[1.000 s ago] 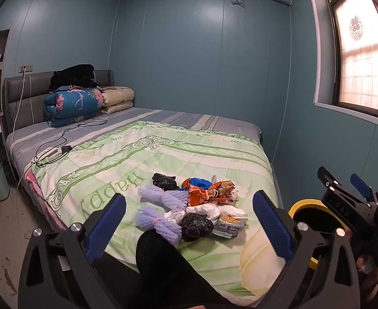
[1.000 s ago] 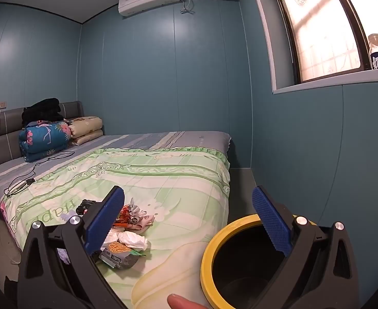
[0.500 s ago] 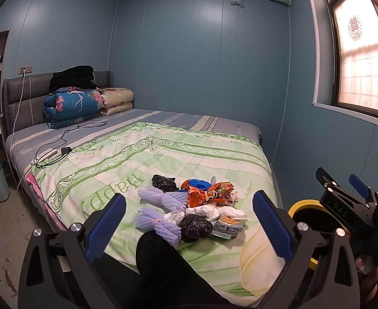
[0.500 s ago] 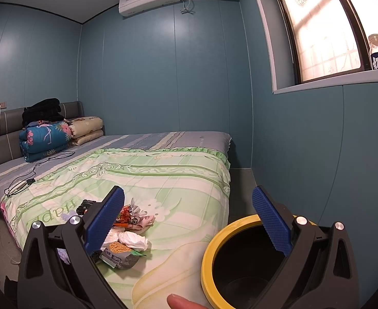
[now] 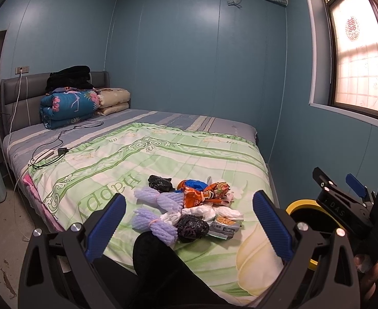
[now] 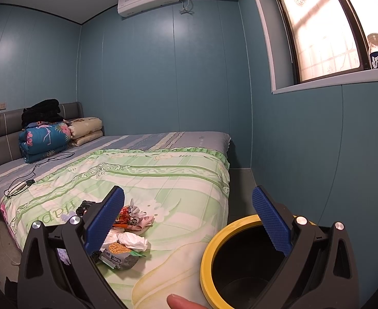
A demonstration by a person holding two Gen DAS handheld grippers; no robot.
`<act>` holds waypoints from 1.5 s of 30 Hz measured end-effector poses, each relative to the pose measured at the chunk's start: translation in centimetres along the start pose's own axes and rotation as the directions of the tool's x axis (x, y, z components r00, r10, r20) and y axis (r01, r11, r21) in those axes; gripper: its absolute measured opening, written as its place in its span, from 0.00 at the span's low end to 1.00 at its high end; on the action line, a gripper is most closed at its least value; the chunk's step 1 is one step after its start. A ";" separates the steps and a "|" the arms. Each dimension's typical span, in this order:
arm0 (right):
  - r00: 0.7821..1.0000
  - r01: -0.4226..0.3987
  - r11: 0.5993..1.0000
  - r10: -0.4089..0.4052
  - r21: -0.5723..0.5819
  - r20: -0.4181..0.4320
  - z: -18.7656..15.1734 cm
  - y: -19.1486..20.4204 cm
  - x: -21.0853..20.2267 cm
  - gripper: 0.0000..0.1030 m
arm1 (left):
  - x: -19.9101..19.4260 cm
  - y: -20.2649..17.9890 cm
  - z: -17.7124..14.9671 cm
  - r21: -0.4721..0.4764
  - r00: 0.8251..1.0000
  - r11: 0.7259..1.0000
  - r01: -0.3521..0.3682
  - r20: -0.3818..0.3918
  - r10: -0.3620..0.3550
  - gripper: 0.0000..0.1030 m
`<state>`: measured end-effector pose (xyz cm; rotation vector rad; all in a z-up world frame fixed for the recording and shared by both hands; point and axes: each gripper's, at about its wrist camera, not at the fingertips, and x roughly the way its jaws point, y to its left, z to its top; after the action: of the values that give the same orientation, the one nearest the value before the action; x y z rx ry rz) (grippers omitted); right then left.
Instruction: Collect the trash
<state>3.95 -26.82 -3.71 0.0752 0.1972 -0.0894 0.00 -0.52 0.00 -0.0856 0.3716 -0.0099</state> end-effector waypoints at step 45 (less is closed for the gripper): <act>1.000 0.016 1.000 -0.016 0.008 -0.003 -0.1 -0.3 0.2 0.92 | 0.2 0.1 -0.4 -0.007 1.000 1.000 0.006 -0.020 -0.006 0.92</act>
<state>4.07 -27.14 -3.83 0.0815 0.2007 -0.1061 0.05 -0.43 -0.50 -0.0931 0.3913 -0.0153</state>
